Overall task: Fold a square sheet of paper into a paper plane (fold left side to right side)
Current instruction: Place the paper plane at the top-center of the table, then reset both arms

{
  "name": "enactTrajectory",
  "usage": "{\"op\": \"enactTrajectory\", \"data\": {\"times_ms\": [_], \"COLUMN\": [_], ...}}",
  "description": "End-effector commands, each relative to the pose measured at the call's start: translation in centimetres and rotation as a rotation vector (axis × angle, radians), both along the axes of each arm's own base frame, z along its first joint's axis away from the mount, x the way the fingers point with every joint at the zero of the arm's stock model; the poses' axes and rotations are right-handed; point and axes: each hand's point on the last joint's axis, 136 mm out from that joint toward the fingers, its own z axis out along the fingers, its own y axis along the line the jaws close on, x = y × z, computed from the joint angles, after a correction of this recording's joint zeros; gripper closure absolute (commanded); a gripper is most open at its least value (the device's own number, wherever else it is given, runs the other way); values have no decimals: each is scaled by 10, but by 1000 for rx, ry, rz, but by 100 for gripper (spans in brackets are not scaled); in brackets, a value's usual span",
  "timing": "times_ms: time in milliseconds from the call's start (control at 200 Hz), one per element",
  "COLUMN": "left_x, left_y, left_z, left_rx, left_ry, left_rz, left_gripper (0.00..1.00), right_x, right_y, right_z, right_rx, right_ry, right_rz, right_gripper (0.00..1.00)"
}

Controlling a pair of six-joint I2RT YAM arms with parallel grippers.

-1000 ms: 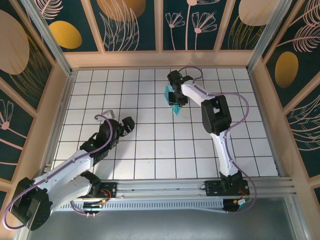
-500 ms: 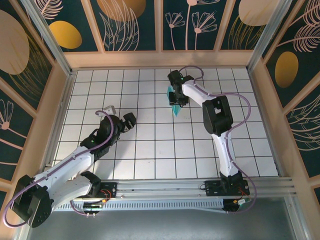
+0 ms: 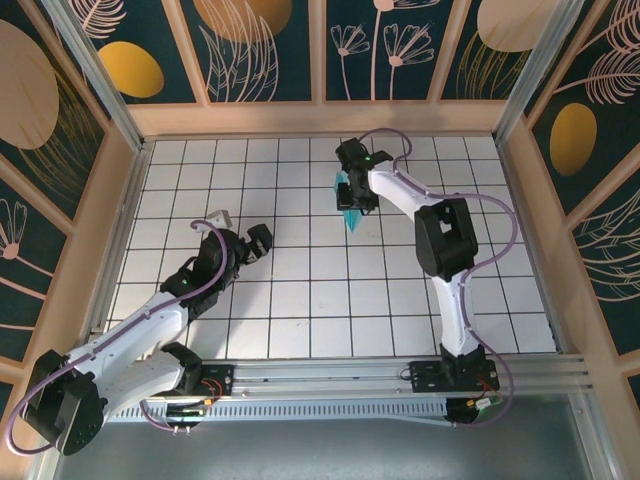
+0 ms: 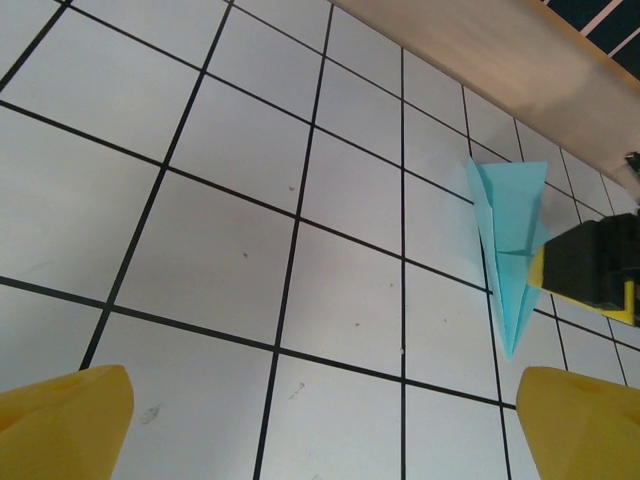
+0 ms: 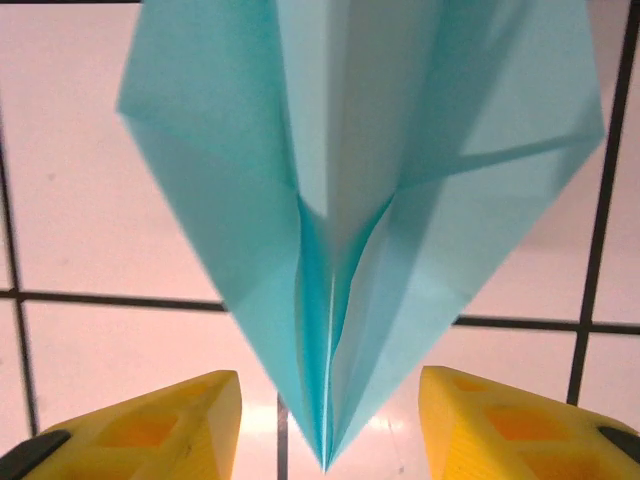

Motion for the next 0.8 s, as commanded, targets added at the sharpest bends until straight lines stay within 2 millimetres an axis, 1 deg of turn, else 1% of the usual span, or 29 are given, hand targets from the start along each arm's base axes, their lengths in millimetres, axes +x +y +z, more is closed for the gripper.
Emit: {"op": "enactTrajectory", "data": {"times_ms": [0, 70, 95, 220, 295, 395, 400, 460, 525, 535, 540, 576, 586, 641, 651, 666, 706, 716, 796], "left_x": [8, 11, 12, 20, 25, 32, 32, 35, 38, 38, 38, 39, 40, 40, 40, 40, 40, 40, 38], "left_y": [5, 9, 11, 26, 39, 56, 57, 69, 83, 85, 86, 93, 95, 104, 105, 108, 113, 115, 124], "left_z": [16, 17, 17, 22, 25, 31, 31, 34, 36, 36, 36, 37, 37, 37, 38, 38, 38, 38, 40], "left_rx": [17, 29, 34, 54, 54, 62, 63, 78, 99, 102, 103, 112, 115, 136, 139, 146, 163, 168, 197], "left_ry": [-35, -38, -40, -52, -60, -82, -82, -92, -102, -104, -104, -106, -107, -117, -119, -123, -133, -136, -156], "left_rz": [22, 36, 43, 86, 118, 160, 162, 195, 234, 240, 242, 261, 267, 293, 297, 306, 324, 331, 364], "left_gripper": [1, 1, 1, 1, 1, 1, 1, 1, 1, 1, 1, 1, 1, 1, 1, 1, 1, 1, 1], "right_x": [-6, -12, -12, -23, -30, -38, -38, -42, -46, -45, -46, -47, -48, -51, -50, -51, -53, -53, -58], "right_y": [0, -5, -6, -24, -36, -61, -62, -80, -97, -100, -102, -111, -114, -128, -131, -135, -142, -148, -168], "right_z": [44, 59, 68, 96, 107, 126, 124, 134, 138, 137, 140, 142, 140, 141, 145, 143, 143, 144, 146], "right_rx": [40, 56, 67, 93, 116, 145, 144, 163, 177, 177, 180, 188, 186, 193, 197, 198, 208, 208, 231], "right_ry": [-99, -145, -173, -271, -319, -398, -398, -446, -486, -486, -495, -518, -518, -548, -561, -565, -587, -598, -653], "right_rz": [13, 11, 10, -11, -30, -79, -81, -119, -158, -165, -168, -190, -195, -226, -234, -244, -260, -275, -328], "right_gripper": [45, 41, 39, 32, 28, 22, 21, 17, 15, 14, 14, 13, 13, 10, 10, 10, 10, 9, 7]}}
